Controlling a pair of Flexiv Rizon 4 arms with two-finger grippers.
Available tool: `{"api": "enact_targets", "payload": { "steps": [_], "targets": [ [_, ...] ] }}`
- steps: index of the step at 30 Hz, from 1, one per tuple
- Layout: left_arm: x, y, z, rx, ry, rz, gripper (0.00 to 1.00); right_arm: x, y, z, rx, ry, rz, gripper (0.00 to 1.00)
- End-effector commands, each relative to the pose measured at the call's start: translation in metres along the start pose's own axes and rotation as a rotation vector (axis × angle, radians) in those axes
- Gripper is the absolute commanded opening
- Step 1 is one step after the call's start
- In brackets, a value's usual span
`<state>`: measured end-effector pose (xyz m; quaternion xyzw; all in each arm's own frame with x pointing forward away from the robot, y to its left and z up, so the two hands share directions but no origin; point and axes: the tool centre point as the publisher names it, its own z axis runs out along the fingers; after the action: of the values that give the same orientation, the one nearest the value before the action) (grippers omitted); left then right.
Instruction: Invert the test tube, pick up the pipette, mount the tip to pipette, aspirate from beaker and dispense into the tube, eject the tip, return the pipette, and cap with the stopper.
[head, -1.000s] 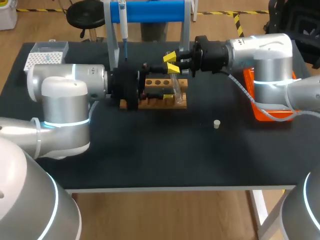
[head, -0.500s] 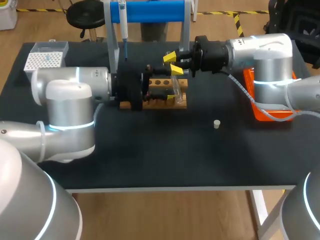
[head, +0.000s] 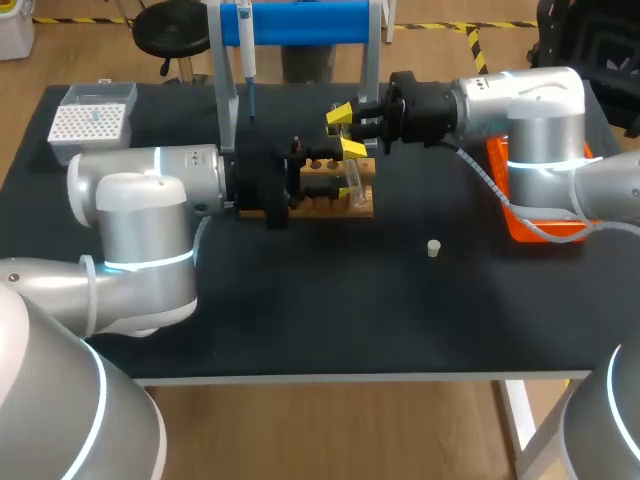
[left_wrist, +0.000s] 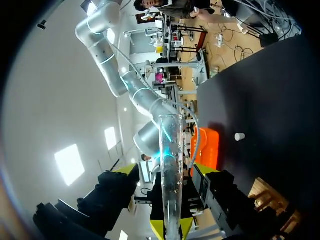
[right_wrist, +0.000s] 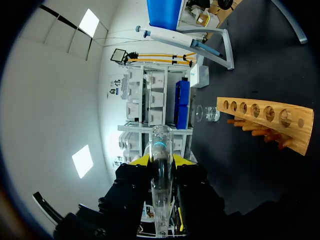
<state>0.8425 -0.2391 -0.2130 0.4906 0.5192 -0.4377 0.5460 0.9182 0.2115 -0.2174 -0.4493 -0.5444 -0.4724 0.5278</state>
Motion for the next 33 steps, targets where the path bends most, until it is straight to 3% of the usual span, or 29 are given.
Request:
{"api": "enact_targets", "payload": {
  "steps": [1, 2, 5, 8, 12, 18, 19, 20, 33],
  "targets": [
    [0.0006, -0.0014, 0.0014, -0.004, -0.002, 0.003, 0.56, 0.0011, -0.0003, -0.0003, -0.001, -0.004, 0.000, 0.00],
    [0.0006, -0.0015, 0.0014, -0.003, -0.002, 0.004, 0.49, 0.0011, -0.0003, -0.0003, -0.001, -0.004, 0.000, 0.00],
    [0.0007, -0.0016, 0.0015, 0.000, -0.001, 0.005, 0.44, 0.0011, -0.0003, -0.0003, -0.001, -0.004, 0.000, 0.00],
    [0.0012, -0.0018, 0.0015, 0.002, 0.000, 0.004, 0.31, 0.0011, -0.0003, -0.0003, -0.001, -0.004, 0.000, 0.00],
    [0.0016, -0.0019, 0.0015, 0.005, 0.000, 0.005, 0.00, 0.0011, -0.0003, -0.0003, -0.001, -0.004, 0.000, 0.00],
    [0.0021, -0.0020, 0.0004, 0.001, 0.001, 0.003, 0.00, 0.0011, -0.0003, -0.0003, -0.001, -0.004, 0.000, 0.02],
    [0.0021, -0.0019, -0.0002, -0.005, 0.006, 0.001, 0.00, 0.0011, -0.0003, -0.0003, -0.001, -0.004, 0.000, 0.45],
    [0.0021, -0.0019, -0.0002, -0.005, 0.006, 0.001, 0.00, 0.0011, -0.0003, -0.0003, -0.001, -0.004, 0.000, 1.00],
    [0.0021, -0.0019, -0.0002, -0.005, 0.006, 0.001, 0.00, 0.0011, -0.0003, -0.0003, -0.001, -0.004, 0.000, 1.00]
  ]
}}
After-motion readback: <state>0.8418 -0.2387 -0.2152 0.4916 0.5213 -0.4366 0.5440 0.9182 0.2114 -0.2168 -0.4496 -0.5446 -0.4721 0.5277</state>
